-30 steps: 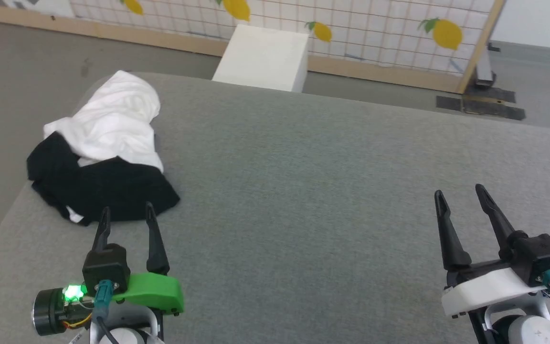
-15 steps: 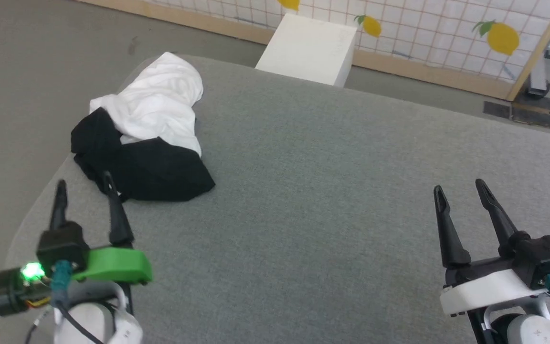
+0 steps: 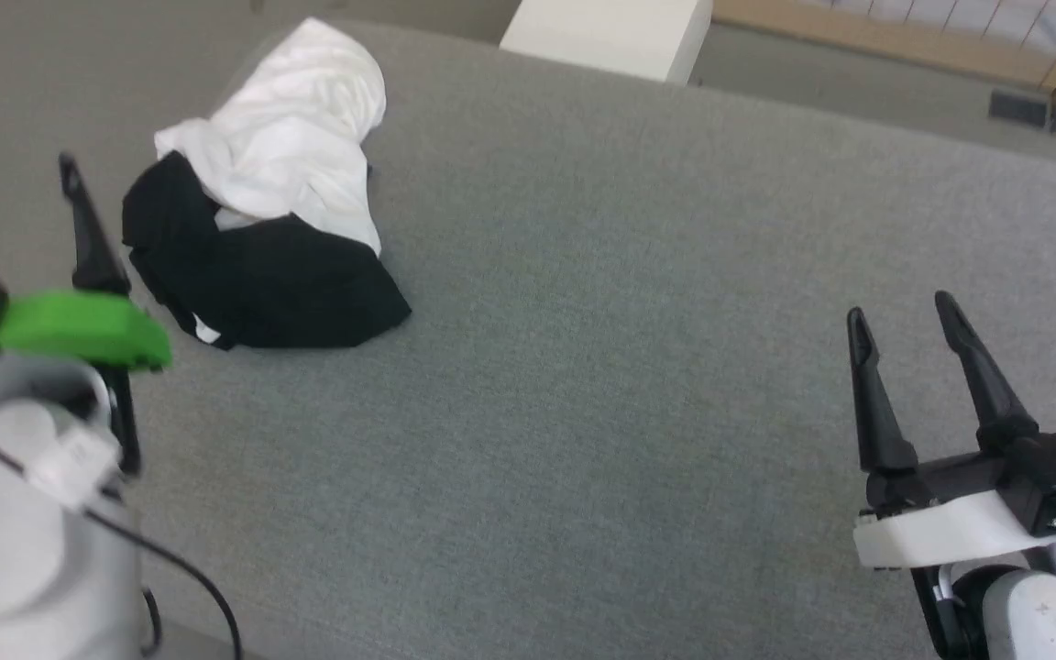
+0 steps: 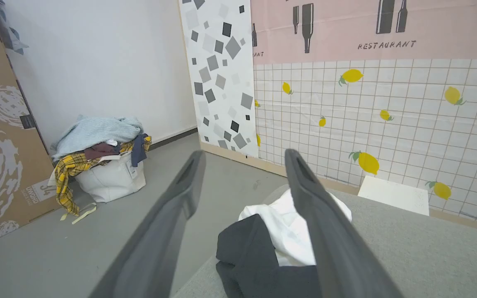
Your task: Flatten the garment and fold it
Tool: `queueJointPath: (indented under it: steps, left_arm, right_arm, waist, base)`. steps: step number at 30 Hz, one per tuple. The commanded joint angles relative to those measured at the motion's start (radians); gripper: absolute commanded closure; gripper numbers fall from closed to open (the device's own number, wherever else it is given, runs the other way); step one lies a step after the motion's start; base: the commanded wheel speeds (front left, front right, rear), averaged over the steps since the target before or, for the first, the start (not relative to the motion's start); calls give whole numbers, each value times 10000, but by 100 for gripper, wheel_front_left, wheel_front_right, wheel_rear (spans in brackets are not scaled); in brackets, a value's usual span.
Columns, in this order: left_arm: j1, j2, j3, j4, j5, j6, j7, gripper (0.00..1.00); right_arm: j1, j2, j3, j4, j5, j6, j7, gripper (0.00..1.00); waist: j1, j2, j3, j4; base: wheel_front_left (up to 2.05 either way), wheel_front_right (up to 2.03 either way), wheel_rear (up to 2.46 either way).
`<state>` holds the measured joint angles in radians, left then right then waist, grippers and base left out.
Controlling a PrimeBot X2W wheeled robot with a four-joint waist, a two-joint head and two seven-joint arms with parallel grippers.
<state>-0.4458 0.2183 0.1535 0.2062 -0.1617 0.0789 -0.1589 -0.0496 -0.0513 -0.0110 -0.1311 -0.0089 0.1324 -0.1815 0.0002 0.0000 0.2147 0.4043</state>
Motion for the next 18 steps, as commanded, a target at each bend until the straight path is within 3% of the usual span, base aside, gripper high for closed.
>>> queueJointPath:
  steps: [1, 9, 18]
  left_arm:
    - [-689, 284, -22, 413, -155, -218, 256, 0]
    - [-3170, 1103, -693, 2631, -898, -1489, 3018, 0]
    - [-4961, 1777, -2047, 4497, -1842, -1916, 6349, 0]
  right_arm:
    - [-208, -36, -2, -112, -104, -13, -117, 0]
    - [-777, -292, 57, -402, -217, -14, -281, 0]
    - [-1288, -619, 123, -775, -301, -15, -465, 0]
  waist:
    - [-2, 0, 724, -45]
    - [-2, 0, 1857, -271]
    - [-2, 0, 3053, -609]
  base:
    - [0, 0, 0]
    - [0, 0, 0]
    - [0, 0, 0]
